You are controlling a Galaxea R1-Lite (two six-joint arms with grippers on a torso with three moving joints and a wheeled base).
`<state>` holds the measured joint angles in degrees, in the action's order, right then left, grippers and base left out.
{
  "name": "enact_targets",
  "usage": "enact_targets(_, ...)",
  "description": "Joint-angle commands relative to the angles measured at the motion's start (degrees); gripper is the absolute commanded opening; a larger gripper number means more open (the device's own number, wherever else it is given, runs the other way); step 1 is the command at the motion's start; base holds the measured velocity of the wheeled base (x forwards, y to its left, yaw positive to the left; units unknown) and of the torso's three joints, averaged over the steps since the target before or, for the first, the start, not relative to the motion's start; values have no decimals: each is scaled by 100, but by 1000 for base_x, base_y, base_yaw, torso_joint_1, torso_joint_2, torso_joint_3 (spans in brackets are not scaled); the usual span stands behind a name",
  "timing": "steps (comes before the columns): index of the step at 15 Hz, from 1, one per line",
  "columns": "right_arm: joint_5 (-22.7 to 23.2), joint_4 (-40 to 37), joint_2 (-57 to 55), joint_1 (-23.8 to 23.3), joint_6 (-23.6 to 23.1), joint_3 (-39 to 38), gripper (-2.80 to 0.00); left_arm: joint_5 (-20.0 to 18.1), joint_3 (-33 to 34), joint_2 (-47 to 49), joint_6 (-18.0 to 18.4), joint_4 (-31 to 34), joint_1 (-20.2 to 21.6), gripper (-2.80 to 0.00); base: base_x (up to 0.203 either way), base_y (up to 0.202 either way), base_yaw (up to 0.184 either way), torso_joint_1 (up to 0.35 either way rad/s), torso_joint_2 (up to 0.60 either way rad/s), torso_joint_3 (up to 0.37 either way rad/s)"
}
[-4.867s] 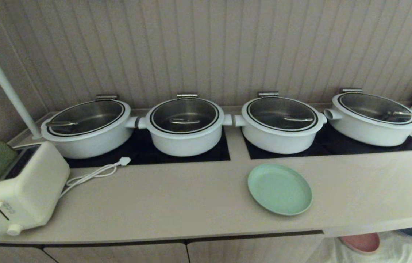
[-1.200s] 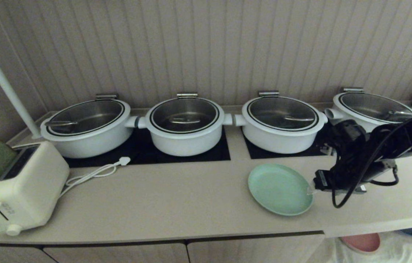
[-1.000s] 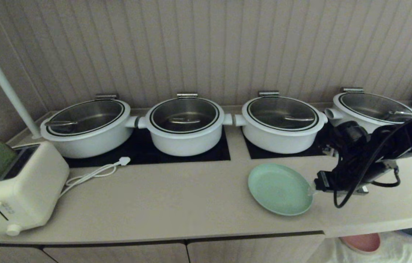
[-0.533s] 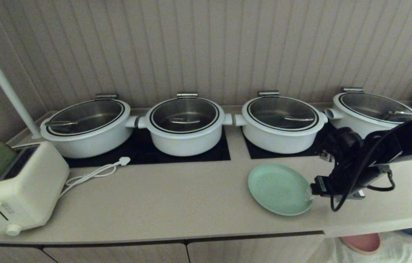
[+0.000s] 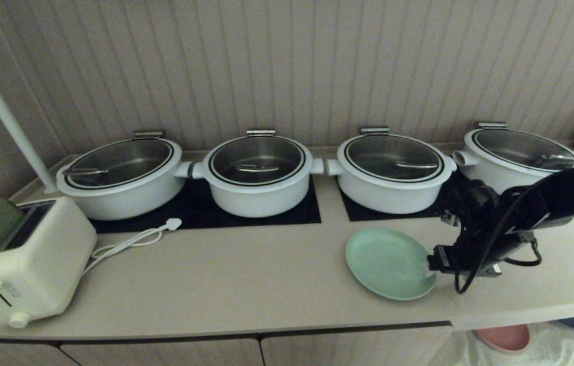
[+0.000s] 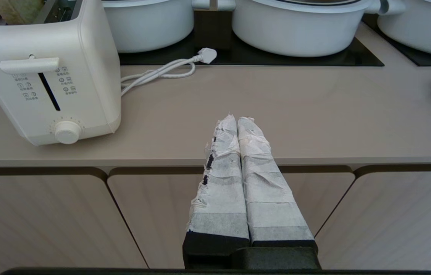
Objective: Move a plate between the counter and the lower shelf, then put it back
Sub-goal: Pick up the plate
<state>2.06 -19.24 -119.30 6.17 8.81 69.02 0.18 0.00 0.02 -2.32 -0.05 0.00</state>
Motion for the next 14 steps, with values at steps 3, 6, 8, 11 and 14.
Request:
enact_targets(3,5,28,-119,7,8,58,0,-1,0,-2,-6,-4,0,-280,0,0,0,0,0,0)
enact_targets(6,5,227,-146,7,15,59,0,-1,0,-2,-6,-4,0,-280,0,0,0,0,0,0)
enact_targets(8,5,227,-155,7,15,50,0,-1,0,-2,-6,-1,0,-280,0,0,0,0,0,0)
enact_targets(11,5,254,-199,7,15,59,0,-1,0,-2,-6,4,0,-280,0,0,0,0,0,0)
enact_targets(14,5,254,-213,7,15,50,0,-1,0,-2,-6,-4,0,-280,0,0,0,0,0,0)
